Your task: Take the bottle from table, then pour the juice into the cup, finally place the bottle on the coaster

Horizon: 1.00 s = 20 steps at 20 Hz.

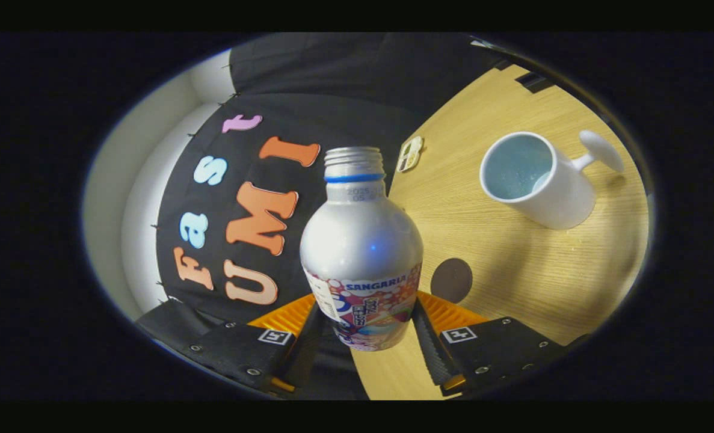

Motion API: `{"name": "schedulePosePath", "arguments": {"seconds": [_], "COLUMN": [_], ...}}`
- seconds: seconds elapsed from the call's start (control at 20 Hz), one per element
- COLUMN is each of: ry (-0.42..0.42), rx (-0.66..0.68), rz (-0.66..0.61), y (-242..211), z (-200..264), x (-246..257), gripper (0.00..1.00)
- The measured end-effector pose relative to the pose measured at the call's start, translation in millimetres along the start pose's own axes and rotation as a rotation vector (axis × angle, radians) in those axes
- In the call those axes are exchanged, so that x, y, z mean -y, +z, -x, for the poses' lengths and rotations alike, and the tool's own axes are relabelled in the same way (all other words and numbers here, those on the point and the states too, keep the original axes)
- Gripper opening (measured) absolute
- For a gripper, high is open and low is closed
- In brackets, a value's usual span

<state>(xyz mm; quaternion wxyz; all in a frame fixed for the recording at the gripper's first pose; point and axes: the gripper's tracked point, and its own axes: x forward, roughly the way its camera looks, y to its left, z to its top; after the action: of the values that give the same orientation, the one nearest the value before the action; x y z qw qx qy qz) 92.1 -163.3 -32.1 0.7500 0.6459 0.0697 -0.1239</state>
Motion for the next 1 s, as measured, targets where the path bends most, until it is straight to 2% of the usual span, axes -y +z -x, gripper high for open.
{"name": "schedulePosePath", "arguments": {"seconds": [0.35, 1.0], "ry": [-0.008, -0.003], "rx": [-0.017, 0.004], "rz": [-0.199, -0.447], "y": [6, 29], "z": [-6, -7], "x": [-8, -21], "gripper": [0.75, 0.75]}}
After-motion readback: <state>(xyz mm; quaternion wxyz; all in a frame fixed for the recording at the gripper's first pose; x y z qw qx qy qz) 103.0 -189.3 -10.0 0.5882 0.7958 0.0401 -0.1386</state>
